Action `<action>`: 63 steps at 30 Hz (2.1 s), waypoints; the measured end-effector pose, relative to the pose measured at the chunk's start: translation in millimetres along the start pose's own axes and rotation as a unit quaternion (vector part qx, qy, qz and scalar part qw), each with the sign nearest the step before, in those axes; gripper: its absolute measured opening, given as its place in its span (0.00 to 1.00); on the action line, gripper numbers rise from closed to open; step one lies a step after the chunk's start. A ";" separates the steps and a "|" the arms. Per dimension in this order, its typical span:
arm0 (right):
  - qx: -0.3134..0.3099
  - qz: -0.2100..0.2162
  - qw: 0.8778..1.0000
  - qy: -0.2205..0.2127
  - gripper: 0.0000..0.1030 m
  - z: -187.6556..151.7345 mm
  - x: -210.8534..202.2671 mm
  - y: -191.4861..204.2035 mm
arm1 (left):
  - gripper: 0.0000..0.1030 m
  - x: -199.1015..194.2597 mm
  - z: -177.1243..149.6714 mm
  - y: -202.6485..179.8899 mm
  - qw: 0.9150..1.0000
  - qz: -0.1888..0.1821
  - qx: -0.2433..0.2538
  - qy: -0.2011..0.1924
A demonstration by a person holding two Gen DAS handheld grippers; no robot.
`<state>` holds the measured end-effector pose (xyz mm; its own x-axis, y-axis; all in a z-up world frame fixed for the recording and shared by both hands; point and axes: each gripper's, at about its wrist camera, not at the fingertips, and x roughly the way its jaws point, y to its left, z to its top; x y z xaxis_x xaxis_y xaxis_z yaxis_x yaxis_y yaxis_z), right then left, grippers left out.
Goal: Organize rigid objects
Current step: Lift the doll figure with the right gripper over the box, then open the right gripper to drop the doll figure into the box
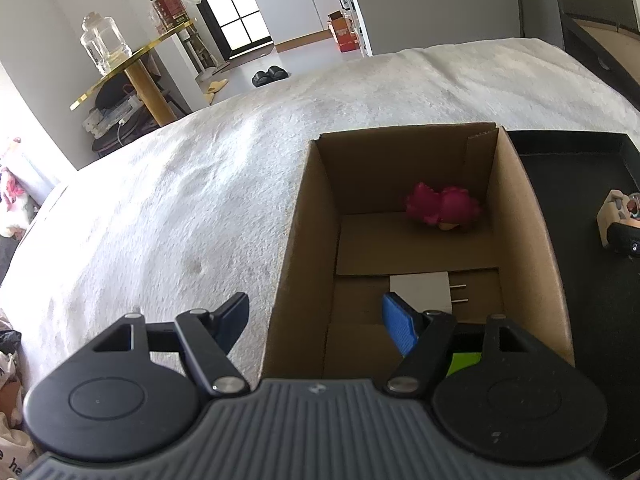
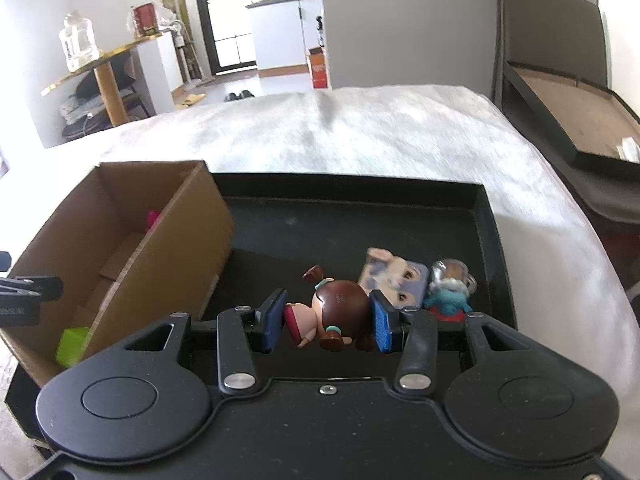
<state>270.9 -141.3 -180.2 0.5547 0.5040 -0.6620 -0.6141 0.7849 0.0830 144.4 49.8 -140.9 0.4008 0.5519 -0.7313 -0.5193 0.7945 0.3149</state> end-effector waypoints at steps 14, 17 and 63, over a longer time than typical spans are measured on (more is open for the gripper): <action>-0.033 0.014 0.999 -0.025 0.42 15.3 -9.7 33.3 | 0.70 2.0 -4.8 18.0 0.999 -0.019 -0.027 -0.013; -0.040 0.020 0.998 -0.034 0.42 20.4 -12.2 42.0 | 0.69 2.6 -7.2 22.2 0.999 -0.023 -0.034 -0.017; -0.130 0.019 0.991 -0.035 0.59 28.4 -4.3 111.8 | 0.12 13.6 -16.4 51.2 0.993 -0.083 -0.085 -0.020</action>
<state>215.8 -45.5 -146.9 0.5597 0.5625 -0.6086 -0.7546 0.6495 -0.0936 110.9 93.8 -144.7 0.5198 0.4286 -0.7390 -0.5616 0.8233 0.0826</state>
